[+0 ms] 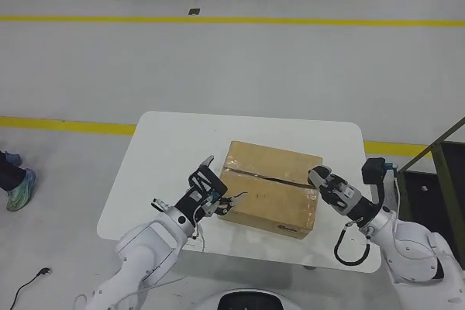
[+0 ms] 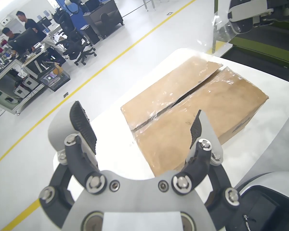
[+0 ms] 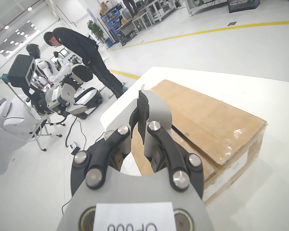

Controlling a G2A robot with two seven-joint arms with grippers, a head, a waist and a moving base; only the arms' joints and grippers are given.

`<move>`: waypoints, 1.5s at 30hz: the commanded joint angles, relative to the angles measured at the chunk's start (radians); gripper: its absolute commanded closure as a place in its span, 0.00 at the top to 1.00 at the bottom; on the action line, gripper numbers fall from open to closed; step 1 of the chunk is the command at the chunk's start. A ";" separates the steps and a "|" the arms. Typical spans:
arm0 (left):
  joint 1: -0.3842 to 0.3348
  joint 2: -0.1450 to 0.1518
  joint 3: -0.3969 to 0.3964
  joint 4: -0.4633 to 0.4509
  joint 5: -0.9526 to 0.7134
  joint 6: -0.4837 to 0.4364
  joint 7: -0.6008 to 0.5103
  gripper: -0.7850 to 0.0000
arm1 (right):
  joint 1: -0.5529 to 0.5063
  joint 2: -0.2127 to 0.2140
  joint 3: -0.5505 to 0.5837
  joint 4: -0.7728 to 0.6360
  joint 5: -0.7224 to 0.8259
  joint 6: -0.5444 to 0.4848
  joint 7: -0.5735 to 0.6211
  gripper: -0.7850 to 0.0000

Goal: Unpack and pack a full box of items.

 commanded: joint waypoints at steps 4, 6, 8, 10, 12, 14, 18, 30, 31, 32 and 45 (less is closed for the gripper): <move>-0.090 -0.020 0.089 0.075 0.007 0.000 -0.021 1.00 | 0.025 0.000 -0.027 -0.028 0.060 0.046 0.053 0.00; -0.118 -0.027 0.119 0.102 0.017 0.004 -0.027 1.00 | 0.031 0.000 -0.035 -0.042 0.077 0.064 0.066 0.00; -0.140 -0.035 0.143 0.123 0.007 0.008 -0.029 1.00 | 0.036 0.000 -0.039 -0.051 0.095 0.081 0.073 0.00; -0.155 -0.041 0.163 0.141 0.014 0.013 -0.038 1.00 | 0.042 0.001 -0.041 -0.058 0.094 0.097 0.074 0.00; -0.165 -0.046 0.176 0.157 0.012 0.024 -0.048 1.00 | 0.047 0.000 -0.044 -0.068 0.097 0.114 0.072 0.00; -0.174 -0.051 0.184 0.172 0.006 0.032 -0.059 1.00 | 0.050 0.000 -0.047 -0.076 0.093 0.129 0.067 0.00; -0.184 -0.059 0.192 0.197 -0.012 0.039 -0.076 1.00 | 0.055 0.000 -0.049 -0.088 0.089 0.156 0.054 0.00; -0.220 -0.081 0.202 0.269 -0.074 0.075 -0.137 0.77 | 0.058 0.001 -0.053 -0.133 0.076 0.190 0.051 0.00; -0.226 -0.083 0.205 0.275 -0.074 0.078 -0.138 0.73 | 0.057 0.001 -0.054 -0.134 0.075 0.191 0.050 0.00; -0.232 -0.085 0.207 0.284 -0.069 0.085 -0.141 0.62 | 0.056 0.001 -0.054 -0.134 0.072 0.193 0.050 0.00; -0.276 -0.113 0.238 0.340 -0.072 0.117 -0.142 0.37 | 0.044 0.003 -0.054 -0.135 0.062 0.205 0.041 0.00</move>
